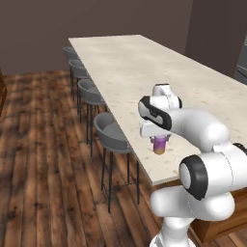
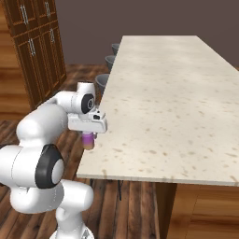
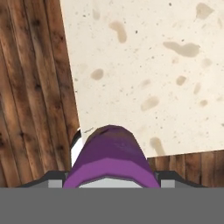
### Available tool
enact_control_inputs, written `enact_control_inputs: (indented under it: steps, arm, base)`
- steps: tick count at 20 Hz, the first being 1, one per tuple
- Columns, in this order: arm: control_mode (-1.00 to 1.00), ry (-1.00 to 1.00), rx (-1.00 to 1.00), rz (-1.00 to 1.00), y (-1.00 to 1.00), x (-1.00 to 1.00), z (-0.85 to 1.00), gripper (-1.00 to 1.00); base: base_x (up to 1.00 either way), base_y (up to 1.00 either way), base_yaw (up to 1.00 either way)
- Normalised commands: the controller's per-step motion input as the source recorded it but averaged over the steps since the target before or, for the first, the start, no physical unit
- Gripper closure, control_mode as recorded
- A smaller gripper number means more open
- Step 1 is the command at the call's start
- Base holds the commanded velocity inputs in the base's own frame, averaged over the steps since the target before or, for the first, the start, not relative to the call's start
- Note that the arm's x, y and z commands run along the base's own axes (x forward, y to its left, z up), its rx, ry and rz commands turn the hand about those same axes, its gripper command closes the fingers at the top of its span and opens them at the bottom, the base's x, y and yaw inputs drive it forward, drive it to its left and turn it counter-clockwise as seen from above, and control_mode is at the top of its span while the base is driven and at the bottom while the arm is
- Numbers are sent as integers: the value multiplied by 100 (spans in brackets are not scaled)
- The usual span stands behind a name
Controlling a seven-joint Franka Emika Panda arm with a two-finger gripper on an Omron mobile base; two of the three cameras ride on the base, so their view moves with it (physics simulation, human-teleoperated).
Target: Four empty soda cans are scattered around the kitchen. Gather all the cans and cluster them next to the stove for recycling.
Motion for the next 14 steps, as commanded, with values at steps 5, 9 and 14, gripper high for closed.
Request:
enact_control_inputs:
  steps: [5,9,14]
  arm:
    - [-100,0,0,0,-1,-31,8,100]
    - [-100,0,0,0,-2,-29,2,100]
    - [-100,0,0,0,-3,-27,1,100]
  base:
    - [0,0,0]
    - [0,0,0]
    - [0,0,0]
